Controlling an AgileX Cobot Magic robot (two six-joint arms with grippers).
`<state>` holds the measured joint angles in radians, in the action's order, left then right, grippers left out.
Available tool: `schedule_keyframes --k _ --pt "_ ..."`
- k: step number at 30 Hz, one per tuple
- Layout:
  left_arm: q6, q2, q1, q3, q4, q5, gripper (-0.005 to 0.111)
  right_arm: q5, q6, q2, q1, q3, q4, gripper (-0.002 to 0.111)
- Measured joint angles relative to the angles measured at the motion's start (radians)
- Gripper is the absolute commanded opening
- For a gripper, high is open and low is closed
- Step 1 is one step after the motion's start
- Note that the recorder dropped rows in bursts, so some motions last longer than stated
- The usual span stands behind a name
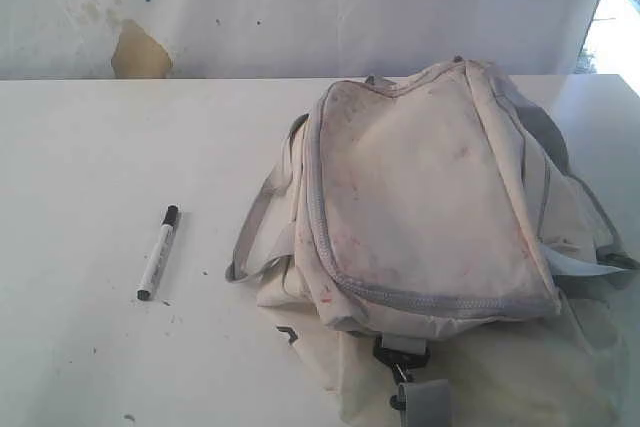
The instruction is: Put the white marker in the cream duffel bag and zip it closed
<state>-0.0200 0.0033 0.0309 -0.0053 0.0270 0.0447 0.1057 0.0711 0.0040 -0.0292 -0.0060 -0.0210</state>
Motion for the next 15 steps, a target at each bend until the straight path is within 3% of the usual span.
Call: schedule_keyframes --k 11,15 --pt "0.000 0.000 0.000 0.000 0.000 -0.007 0.012 0.000 0.000 0.000 0.000 0.000 0.000 0.000" --pt "-0.025 0.000 0.000 0.000 0.000 -0.080 0.012 -0.056 0.000 0.000 0.000 0.000 0.000 0.000"
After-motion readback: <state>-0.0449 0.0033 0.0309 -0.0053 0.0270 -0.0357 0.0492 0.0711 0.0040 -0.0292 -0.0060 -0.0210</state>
